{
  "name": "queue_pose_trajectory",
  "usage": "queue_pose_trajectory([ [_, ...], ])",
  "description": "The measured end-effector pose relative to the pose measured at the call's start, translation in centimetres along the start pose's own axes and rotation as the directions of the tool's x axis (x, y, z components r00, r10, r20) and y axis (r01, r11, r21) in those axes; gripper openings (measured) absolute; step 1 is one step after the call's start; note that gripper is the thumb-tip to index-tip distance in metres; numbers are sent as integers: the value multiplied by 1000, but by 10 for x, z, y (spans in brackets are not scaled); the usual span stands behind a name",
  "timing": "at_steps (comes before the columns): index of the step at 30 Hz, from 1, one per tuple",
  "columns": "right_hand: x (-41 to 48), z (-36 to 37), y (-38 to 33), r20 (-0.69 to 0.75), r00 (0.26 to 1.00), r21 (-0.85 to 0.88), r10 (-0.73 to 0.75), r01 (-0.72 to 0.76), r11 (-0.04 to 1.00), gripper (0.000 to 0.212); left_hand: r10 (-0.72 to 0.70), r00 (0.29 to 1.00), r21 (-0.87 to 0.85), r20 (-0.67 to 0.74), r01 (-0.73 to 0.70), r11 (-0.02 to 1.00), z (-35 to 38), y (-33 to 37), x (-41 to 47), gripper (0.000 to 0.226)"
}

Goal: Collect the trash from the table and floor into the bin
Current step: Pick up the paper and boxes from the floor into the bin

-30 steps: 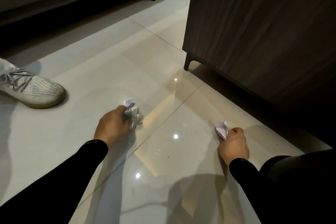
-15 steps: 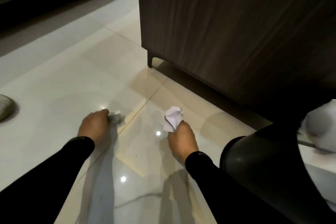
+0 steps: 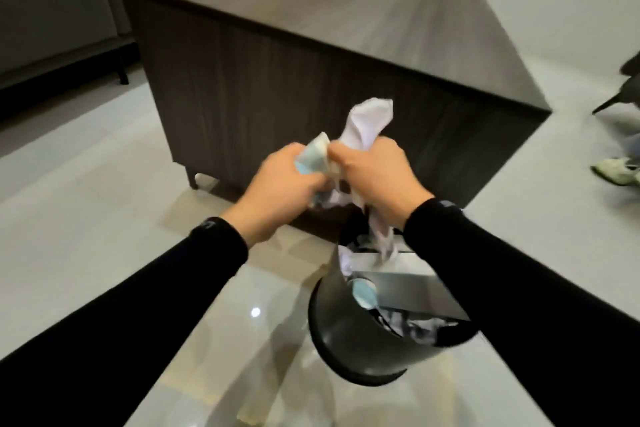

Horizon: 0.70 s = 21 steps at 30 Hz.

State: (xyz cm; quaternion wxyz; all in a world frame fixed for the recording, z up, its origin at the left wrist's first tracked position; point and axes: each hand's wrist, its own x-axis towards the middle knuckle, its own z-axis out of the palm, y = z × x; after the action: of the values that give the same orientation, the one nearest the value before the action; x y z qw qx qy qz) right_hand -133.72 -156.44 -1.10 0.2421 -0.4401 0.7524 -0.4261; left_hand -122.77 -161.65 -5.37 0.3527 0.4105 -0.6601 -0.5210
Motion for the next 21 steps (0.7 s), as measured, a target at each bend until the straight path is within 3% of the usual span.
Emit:
queue_pose_trajectory([
  [4, -22, -56, 36, 45, 984, -275, 174, -155, 949, 41, -173, 964, 38, 202, 169, 985, 66, 3, -30, 16],
  [6, -30, -60, 58, 90, 964, -221, 250, -225, 949, 43, -259, 937, 53, 234, 254, 966, 86, -6, -45, 19],
  [8, -32, -56, 76, 132, 948, -176, 289, -264, 948, 45, -301, 912, 178, 279, 259, 949, 94, -14, -53, 26],
  [11, -35, -61, 88, 142, 957, -230, 255, -219, 948, 48, -294, 928, 262, 228, 232, 937, 87, -15, -51, 17],
  [13, -36, -72, 87, 115, 976, -246, 183, -151, 958, 48, -264, 952, 334, 152, 202, 921, 76, -14, -44, 23],
  [15, -39, -90, 86, 29, 996, -247, 90, -80, 966, 36, -238, 967, 413, 92, 180, 893, 68, -12, -39, 36],
  [18, -46, -121, 99, -196, 980, -251, -13, -38, 967, 20, -193, 977, 422, 86, 140, 896, 67, -13, -38, 31],
  [21, -48, -152, 123, -547, 837, -94, 27, -94, 991, 21, -136, 988, 401, 80, 93, 911, 72, -14, -35, 23],
])
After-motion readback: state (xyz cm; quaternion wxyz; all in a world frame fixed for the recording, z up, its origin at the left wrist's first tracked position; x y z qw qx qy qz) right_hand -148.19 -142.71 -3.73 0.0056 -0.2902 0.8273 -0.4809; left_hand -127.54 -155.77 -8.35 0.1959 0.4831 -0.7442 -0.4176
